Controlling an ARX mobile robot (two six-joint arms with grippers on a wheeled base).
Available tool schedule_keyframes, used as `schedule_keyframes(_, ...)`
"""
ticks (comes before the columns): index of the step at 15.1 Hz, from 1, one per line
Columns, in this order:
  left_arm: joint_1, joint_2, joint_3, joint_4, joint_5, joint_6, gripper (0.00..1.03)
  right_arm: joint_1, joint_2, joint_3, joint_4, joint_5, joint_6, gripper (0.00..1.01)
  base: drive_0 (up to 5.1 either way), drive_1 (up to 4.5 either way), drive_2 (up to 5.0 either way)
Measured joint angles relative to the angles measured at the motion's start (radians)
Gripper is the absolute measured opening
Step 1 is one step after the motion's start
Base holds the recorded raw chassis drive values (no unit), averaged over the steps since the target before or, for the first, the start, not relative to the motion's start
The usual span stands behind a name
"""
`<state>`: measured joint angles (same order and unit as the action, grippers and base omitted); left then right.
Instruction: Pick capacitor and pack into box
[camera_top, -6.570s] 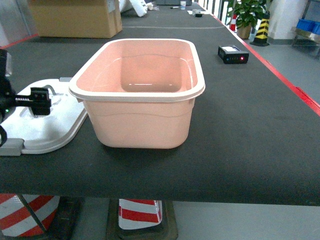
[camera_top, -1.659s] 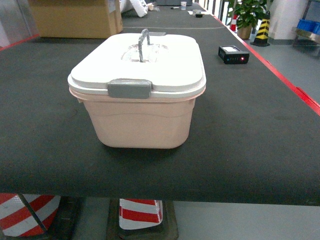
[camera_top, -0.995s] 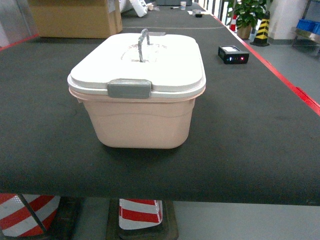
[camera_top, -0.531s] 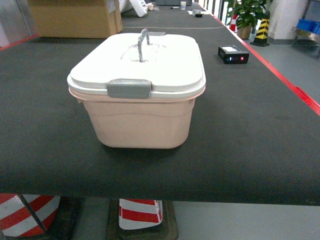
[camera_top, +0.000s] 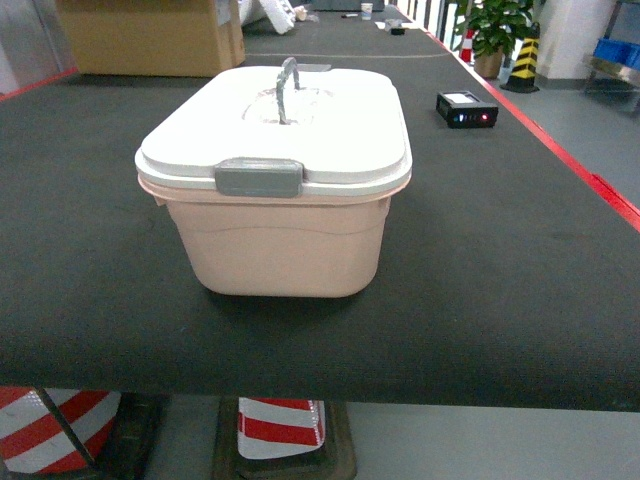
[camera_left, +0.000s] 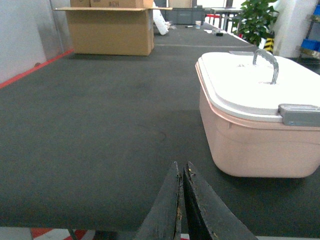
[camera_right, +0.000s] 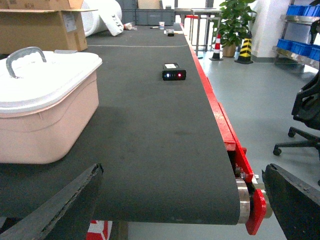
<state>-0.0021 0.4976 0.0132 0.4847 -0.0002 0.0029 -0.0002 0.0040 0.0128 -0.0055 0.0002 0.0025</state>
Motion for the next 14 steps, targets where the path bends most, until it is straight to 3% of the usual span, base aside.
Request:
schedule_keyframes(8,0.000,-0.245,0.000,-0.232,0.000,0.000,0.02,0.000,0.000,0.000,0.000,0.000,0.000,0.98,0.0,0.00,0.0)
schedule_keyframes(13,0.000,-0.326,0.000,-0.312,0.000,0.000,0.02,0.000,0.000,0.000,0.000,0.000,0.000,0.98,0.0,0.00,0.0)
schedule_keyframes(14,0.000,-0.409,0.000,-0.437,-0.001,0.000,0.02,0.000,0.000,0.000,0.000,0.000,0.000,0.98,0.0,0.00,0.0)
